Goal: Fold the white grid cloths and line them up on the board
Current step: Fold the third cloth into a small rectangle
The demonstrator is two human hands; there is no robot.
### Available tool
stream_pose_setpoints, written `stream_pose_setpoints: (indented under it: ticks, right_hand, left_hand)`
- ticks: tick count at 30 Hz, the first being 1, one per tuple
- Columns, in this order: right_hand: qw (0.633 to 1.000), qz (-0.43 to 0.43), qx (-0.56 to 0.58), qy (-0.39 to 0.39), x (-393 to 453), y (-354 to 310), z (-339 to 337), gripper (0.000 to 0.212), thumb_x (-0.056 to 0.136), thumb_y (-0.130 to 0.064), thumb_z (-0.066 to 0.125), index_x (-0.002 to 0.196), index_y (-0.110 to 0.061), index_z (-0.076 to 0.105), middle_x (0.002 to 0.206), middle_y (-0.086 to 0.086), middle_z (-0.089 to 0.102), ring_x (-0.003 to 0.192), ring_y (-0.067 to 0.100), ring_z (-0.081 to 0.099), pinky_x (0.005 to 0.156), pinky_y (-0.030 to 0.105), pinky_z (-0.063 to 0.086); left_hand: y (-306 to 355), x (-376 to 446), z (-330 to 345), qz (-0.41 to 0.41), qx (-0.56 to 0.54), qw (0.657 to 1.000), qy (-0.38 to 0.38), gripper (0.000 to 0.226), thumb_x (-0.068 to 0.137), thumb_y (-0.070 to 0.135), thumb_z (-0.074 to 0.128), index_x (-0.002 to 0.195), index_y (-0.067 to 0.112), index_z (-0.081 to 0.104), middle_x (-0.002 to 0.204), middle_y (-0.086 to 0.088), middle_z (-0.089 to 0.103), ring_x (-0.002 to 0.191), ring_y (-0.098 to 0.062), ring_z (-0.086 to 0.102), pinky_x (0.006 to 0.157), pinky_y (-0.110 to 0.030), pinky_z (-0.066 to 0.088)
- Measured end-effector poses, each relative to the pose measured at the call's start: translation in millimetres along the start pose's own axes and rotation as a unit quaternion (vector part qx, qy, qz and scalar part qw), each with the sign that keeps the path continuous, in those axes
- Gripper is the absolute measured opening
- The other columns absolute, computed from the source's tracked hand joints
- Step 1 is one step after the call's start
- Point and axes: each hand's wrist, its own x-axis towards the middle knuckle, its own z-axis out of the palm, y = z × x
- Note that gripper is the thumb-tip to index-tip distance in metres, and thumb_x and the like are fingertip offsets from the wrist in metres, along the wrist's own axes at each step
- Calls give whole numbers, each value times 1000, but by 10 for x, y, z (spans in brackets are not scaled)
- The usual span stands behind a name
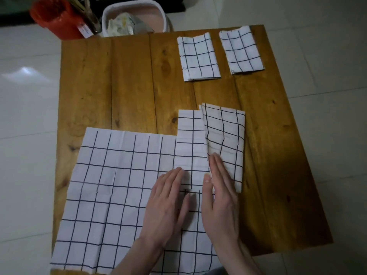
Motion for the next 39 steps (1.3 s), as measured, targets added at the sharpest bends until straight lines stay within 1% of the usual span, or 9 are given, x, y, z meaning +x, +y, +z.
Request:
stream_pose_setpoints:
  ticks: [4, 9, 14, 19, 25, 29, 35, 37, 39]
  right_hand:
    - [996, -55, -54, -42, 49, 64, 199, 50, 111, -31, 35, 158, -16, 40, 165, -3, 39, 156, 8, 27, 123, 41, 36]
    - [983, -117, -118, -74, 53, 116, 354, 48, 111, -28, 35, 154, -10, 47, 162, 1, 44, 155, 14, 31, 125, 33, 28]
    - [974, -121, -155, -113, 7, 188, 440, 50, 111, -32, 33, 154, -13, 48, 160, -1, 46, 154, 13, 33, 122, 38, 34]
    - [969, -110, -143, -171, 16, 201, 373, 63, 110, -51, 25, 162, -16, 34, 168, -4, 32, 158, 9, 18, 128, 32, 18]
    - [970, -99, -143, -171, 49, 221, 294, 65, 111, -53, 14, 162, -18, 34, 168, -6, 32, 157, 4, 17, 128, 27, 12]
    - [981, -75, -130, -126, 198, 260, 121, 59, 111, -47, 19, 159, -20, 39, 164, -6, 40, 154, 7, 27, 126, 34, 23]
    - [996, 14, -93, 8, 736, 524, -251, 43, 108, -26, 46, 150, -19, 50, 154, 0, 49, 140, 14, 42, 110, 33, 40]
    - [987, -55, -148, -12, 925, 637, -354, 39, 105, -14, 48, 143, -15, 59, 151, 4, 53, 138, 21, 48, 109, 41, 47]
    - [961, -152, -220, -68, 1064, 761, -424, 41, 100, -1, 52, 138, -13, 65, 150, 6, 56, 141, 26, 50, 112, 49, 46]
  left_hand:
    - [-33, -14, -28, -24, 3, 999, 21, 58, 105, 36, 53, 157, 10, 43, 159, -2, 49, 151, -16, 38, 123, -41, 35]
    - [-85, -5, -25, -35, 8, 999, 14, 59, 105, 39, 47, 157, 10, 42, 157, -2, 50, 149, -17, 41, 124, -38, 29]
    - [-88, 8, -46, -31, 1, 999, 14, 61, 103, 35, 48, 158, 10, 40, 158, -1, 49, 147, -19, 42, 121, -41, 32]
    - [-100, 16, -64, -12, 13, 1000, 4, 66, 100, 29, 48, 162, 15, 34, 160, 2, 45, 148, -19, 41, 122, -43, 33]
    - [-103, 23, -35, -36, 58, 998, 7, 53, 99, 26, 57, 151, 15, 53, 153, -10, 50, 146, -28, 41, 118, -51, 38]
    - [-86, 26, -61, -39, 98, 994, -6, 55, 98, 27, 54, 151, 16, 52, 152, -13, 48, 143, -32, 41, 119, -53, 36]
    - [-59, 69, -62, -53, 129, 990, -14, 52, 107, 39, 44, 154, 18, 49, 148, -11, 50, 139, -31, 47, 122, -52, 31]
    - [-37, 95, -72, -57, 139, 989, -11, 53, 106, 41, 43, 153, 17, 50, 145, -12, 51, 136, -33, 48, 120, -52, 33]
    - [-7, 151, -77, -68, 147, 987, -12, 55, 106, 43, 41, 153, 16, 49, 144, -14, 51, 133, -35, 47, 120, -52, 33]
